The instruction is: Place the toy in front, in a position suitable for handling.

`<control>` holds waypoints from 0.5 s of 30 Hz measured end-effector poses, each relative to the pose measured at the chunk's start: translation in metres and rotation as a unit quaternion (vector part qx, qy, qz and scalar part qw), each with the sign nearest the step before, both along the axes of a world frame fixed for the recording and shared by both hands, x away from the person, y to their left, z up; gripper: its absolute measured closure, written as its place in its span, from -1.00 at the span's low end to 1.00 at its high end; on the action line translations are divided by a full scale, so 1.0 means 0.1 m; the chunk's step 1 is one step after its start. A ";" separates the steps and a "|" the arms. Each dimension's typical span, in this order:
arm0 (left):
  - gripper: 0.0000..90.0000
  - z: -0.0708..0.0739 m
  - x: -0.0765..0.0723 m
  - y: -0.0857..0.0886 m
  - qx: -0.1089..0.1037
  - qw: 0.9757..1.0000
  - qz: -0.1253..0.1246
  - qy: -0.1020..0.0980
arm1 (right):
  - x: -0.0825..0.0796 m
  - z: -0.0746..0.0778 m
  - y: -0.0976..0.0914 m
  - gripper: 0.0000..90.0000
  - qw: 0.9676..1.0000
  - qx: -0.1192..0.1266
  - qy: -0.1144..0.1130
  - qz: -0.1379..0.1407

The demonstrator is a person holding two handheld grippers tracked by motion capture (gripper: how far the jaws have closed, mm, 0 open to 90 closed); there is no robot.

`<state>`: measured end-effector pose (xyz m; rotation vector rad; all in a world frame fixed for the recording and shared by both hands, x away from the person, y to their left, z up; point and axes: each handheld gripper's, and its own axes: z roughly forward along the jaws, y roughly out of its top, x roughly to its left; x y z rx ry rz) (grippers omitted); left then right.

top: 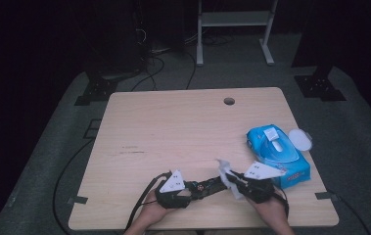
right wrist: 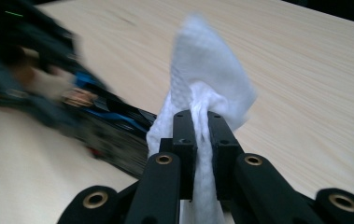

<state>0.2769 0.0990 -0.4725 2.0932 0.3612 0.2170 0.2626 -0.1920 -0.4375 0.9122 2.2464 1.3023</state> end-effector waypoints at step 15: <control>0.29 -0.01 0.03 0.04 -0.001 1.000 0.006 0.004 | 0.03 0.07 -0.27 0.86 0.999 0.021 -0.002 -0.046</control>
